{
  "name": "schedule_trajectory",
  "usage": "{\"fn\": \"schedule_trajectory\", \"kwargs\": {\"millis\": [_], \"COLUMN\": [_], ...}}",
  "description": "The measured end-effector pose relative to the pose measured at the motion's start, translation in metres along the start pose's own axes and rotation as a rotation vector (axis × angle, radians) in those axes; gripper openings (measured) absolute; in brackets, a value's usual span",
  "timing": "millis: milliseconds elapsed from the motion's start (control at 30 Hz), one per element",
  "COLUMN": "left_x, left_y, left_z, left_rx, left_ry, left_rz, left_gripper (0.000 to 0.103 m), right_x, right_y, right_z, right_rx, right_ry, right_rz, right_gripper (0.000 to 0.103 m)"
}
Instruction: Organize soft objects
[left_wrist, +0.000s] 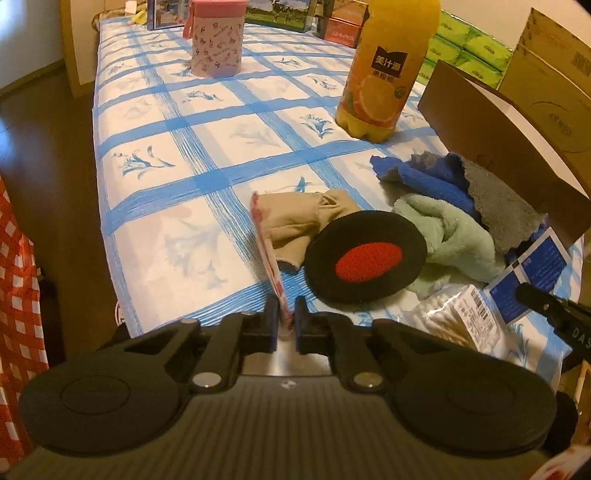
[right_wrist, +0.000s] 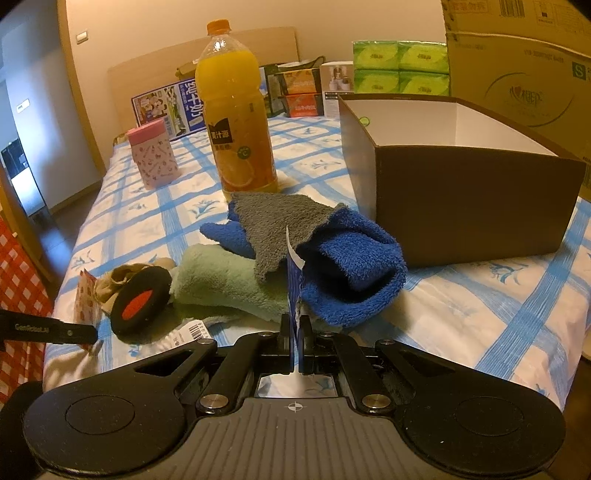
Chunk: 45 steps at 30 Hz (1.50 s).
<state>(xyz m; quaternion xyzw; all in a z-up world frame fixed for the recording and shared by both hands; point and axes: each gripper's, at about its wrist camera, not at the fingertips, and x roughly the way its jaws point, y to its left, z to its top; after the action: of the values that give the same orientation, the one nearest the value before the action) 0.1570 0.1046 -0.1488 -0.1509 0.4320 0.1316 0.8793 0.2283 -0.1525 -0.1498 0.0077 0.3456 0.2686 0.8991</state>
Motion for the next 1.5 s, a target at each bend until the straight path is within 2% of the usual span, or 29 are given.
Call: {"fn": "schedule_trajectory", "kwargs": {"millis": [500,833,1200,1367,1500], "left_x": [-0.046,-0.065,-0.063,-0.049,-0.029], "left_y": [-0.019,-0.06,-0.137,-0.184,-0.222], "left_z": [0.0,0.022,0.081,0.118,0.147], "left_rx": [0.133,0.227,0.297,0.333,0.374], "left_ry": [-0.086,-0.15,-0.241,-0.272,-0.287], "left_rz": [-0.023,-0.109,-0.262,-0.333,-0.349], "left_gripper": [0.003,0.003,0.003,0.003,0.003], "right_x": [-0.019,-0.052,-0.082,-0.08,-0.067], "right_y": [-0.001,-0.012,-0.052,-0.085,-0.112], "right_z": [0.005,0.026,0.084,0.118,0.145], "right_rx": [0.015,0.053,0.041,0.044,0.044], "right_ry": [-0.043,-0.11,-0.254,-0.303,-0.313], "right_rz": [0.039,0.047,-0.002,-0.039,-0.052], "right_gripper": [0.0,0.0,0.0,0.0,0.0]}}
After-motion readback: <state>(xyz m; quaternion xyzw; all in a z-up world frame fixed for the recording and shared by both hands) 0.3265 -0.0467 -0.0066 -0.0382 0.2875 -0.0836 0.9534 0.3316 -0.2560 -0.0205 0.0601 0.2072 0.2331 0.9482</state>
